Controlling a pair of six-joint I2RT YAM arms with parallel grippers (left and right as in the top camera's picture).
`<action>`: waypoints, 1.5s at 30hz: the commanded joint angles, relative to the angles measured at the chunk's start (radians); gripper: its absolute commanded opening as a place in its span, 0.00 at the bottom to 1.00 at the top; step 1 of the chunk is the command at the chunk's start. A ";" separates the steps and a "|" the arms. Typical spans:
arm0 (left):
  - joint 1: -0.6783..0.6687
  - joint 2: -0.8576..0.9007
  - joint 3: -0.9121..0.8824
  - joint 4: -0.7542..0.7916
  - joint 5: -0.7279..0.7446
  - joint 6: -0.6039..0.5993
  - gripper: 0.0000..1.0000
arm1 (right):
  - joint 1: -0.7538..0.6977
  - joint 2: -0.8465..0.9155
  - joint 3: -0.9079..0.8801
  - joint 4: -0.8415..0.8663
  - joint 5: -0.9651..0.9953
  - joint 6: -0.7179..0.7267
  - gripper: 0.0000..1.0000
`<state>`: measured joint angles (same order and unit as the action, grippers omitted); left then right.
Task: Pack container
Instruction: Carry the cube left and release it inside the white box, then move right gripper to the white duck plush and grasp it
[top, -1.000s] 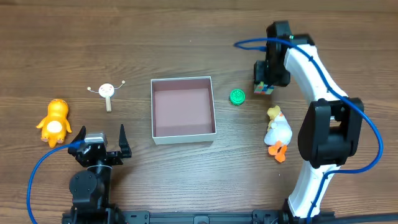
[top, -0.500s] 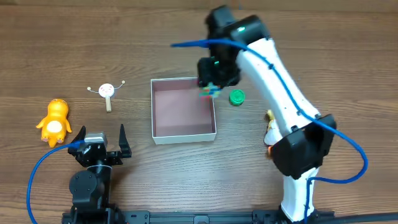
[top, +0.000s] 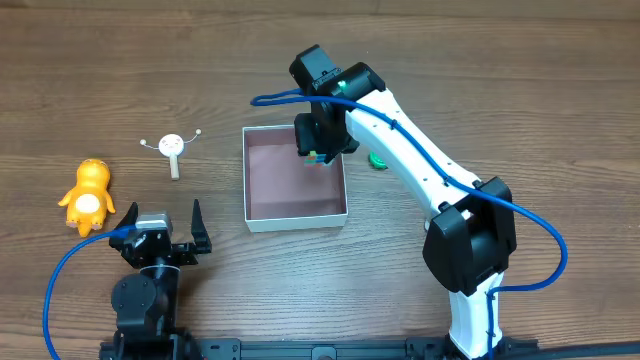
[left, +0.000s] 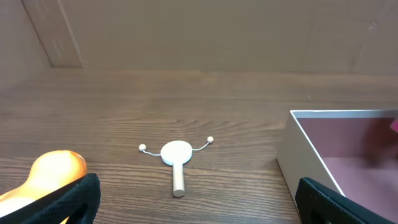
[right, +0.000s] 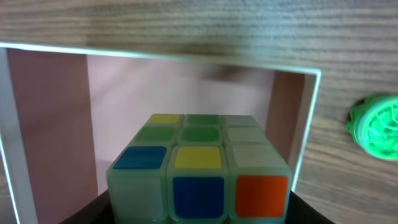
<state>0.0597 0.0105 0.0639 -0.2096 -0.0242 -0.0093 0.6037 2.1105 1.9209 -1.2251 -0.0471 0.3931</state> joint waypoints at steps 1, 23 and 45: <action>0.007 -0.006 -0.002 0.000 -0.009 -0.013 1.00 | -0.001 -0.006 -0.037 0.050 0.021 0.012 0.49; 0.007 -0.006 -0.002 0.000 -0.009 -0.013 1.00 | -0.010 -0.006 -0.036 0.142 0.084 -0.061 0.71; 0.007 -0.006 -0.002 0.000 -0.009 -0.013 1.00 | -0.454 -0.041 0.054 -0.469 0.075 -0.131 1.00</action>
<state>0.0597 0.0105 0.0639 -0.2092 -0.0273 -0.0093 0.1886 2.0941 2.0434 -1.6932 0.0357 0.2028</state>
